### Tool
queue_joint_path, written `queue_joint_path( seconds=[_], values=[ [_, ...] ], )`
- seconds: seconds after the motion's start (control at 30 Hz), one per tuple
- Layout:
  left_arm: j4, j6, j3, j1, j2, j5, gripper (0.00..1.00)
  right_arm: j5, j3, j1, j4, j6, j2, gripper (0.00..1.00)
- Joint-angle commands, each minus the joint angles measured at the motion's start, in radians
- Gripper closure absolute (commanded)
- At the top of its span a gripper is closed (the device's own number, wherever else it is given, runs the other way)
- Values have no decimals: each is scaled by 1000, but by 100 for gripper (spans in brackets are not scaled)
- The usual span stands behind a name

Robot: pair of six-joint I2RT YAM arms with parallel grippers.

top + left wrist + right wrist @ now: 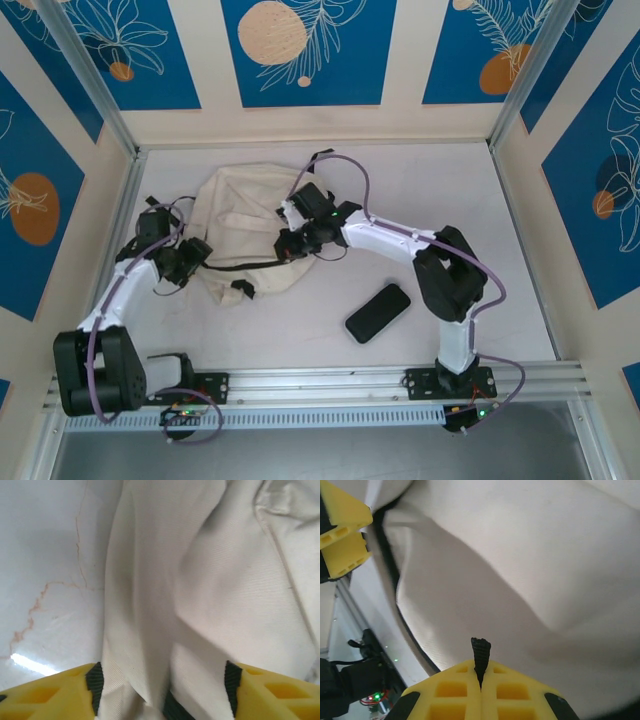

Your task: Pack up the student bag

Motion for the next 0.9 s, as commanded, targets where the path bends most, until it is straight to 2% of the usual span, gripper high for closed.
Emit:
queue_joint_path(
  seconds=[0.0,0.17,0.4,0.57,0.77,0.87],
  values=[
    [-55,-52,-21,3,-84,63,29,-111,93,20,39,9,52,100],
    [13,-160,-75,-33,-167,182,23,-119,232,44,2,-8,133,100],
    [87,-268,-129,-105,-171,159,24,-136,256,63,2,3,124,100],
    [148,-293,-145,-146,-112,124,38,-149,207,69,4,0,75,100],
    [171,-286,-114,-181,-53,65,63,-182,144,93,-1,-21,15,100],
    [173,-279,-106,-193,-27,48,77,-123,106,103,-22,-27,-20,100]
  ],
)
